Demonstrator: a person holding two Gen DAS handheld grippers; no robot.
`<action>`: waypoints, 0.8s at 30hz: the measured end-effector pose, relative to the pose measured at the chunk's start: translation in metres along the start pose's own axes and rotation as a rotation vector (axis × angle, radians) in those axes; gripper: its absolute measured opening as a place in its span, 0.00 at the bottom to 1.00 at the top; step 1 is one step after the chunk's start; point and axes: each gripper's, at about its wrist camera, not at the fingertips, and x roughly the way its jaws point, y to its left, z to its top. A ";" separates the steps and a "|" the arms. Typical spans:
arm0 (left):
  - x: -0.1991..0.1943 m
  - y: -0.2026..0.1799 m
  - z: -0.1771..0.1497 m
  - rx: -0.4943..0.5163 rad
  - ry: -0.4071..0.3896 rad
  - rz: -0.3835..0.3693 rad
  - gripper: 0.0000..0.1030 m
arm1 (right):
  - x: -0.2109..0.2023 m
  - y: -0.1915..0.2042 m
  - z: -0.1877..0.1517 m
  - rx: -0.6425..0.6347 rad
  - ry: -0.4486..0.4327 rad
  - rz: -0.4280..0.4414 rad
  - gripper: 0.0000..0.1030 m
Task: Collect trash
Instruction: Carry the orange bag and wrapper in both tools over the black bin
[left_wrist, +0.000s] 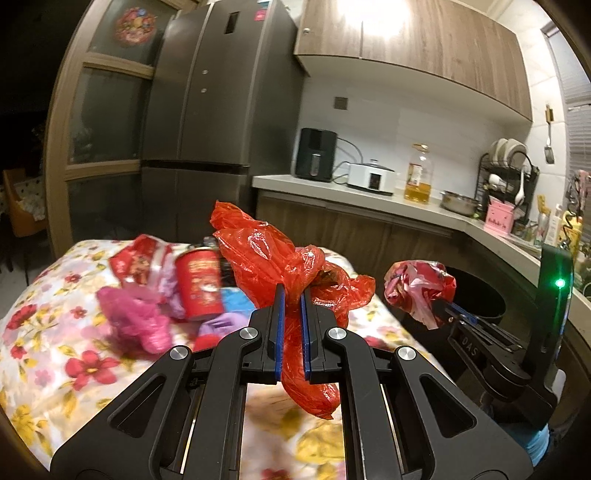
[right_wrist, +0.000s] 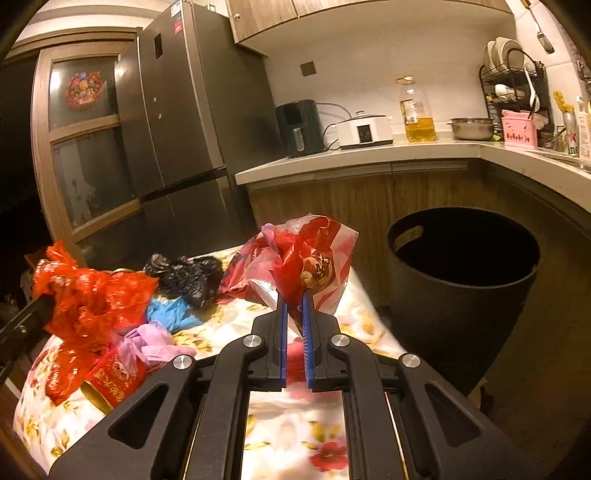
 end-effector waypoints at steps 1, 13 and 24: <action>0.001 -0.004 0.000 0.005 -0.001 -0.006 0.07 | -0.002 -0.003 0.002 0.001 -0.007 -0.005 0.08; 0.034 -0.083 0.013 0.080 -0.031 -0.145 0.07 | -0.028 -0.064 0.032 0.042 -0.115 -0.144 0.08; 0.078 -0.156 0.026 0.117 -0.035 -0.292 0.07 | -0.029 -0.114 0.051 0.072 -0.175 -0.263 0.08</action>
